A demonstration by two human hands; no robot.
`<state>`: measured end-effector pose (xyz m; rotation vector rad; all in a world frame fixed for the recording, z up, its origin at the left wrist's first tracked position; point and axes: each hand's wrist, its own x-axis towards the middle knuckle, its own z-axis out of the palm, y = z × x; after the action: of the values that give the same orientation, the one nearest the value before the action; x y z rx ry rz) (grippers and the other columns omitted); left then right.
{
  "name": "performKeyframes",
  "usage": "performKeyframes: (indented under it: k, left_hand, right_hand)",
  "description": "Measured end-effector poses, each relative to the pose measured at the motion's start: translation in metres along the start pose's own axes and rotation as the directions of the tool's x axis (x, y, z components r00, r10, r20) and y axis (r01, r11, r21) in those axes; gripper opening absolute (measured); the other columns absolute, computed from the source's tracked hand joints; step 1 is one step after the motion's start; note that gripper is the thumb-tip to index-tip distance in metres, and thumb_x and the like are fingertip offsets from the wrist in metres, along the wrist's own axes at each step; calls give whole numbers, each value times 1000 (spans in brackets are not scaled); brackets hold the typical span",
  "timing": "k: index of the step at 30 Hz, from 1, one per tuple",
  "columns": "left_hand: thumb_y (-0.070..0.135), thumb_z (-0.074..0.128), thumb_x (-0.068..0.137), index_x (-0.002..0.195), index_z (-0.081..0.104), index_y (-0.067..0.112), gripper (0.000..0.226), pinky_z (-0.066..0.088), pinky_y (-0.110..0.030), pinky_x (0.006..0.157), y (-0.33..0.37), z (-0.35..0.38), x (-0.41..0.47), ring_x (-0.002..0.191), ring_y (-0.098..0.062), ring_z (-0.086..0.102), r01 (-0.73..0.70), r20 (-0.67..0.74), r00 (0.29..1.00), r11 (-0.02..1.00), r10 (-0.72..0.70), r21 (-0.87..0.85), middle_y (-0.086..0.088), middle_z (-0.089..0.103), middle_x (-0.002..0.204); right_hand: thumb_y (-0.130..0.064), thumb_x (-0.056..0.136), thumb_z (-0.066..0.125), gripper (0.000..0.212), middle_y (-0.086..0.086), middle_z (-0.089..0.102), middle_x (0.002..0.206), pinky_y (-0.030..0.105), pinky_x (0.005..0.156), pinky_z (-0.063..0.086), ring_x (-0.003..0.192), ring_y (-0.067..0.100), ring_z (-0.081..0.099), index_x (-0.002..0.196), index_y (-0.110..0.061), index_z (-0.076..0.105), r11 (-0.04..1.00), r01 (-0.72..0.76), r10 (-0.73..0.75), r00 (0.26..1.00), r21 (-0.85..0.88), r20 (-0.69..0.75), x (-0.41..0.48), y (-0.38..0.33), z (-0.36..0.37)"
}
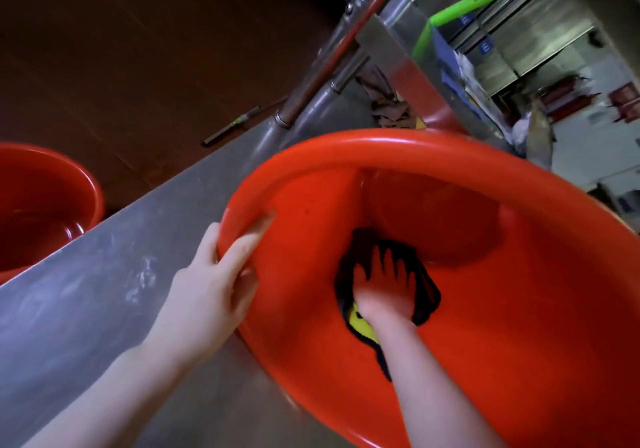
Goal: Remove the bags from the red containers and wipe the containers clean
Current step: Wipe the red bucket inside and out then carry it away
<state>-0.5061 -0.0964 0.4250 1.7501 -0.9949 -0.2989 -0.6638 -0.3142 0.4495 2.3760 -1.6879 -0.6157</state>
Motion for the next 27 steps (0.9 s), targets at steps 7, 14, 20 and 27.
performKeyframes:
  k: [7,14,20,27]
  left_hand:
    - [4,68,82,146,25,48,89,49,-38,87,-18,6,-6,122,-30,53,130,-37,991,991,-131,-35,1,29,156]
    - [16,61,88,142,12,65,89,50,-42,90,-21,14,-30,124,-29,51,235,-78,965,958,-250,-165,11,34,147]
    - [19,59,88,141,10,67,86,35,-19,105,-22,13,-29,134,13,27,190,-69,976,966,-204,-177,27,24,147]
    - [28,45,89,147,18,56,70,14,2,103,-26,8,-25,136,19,19,188,62,982,957,-179,-219,36,20,150]
  right_hand:
    - [-53,93,19,69,1,26,159,46,119,18,146,22,26,153,-21,26,959,154,-109,975,237,-193,-110,-87,10]
    - [-50,98,25,63,3,21,161,39,120,10,147,22,20,155,-23,18,979,115,-83,979,167,-187,-53,-85,-6]
    - [-43,103,22,60,5,8,163,44,120,7,149,25,11,156,-18,7,944,4,-1,1000,330,-9,18,-97,-36]
    - [-52,90,12,74,4,21,160,45,119,22,145,24,27,153,-16,25,924,286,-237,949,253,-207,-117,-104,0]
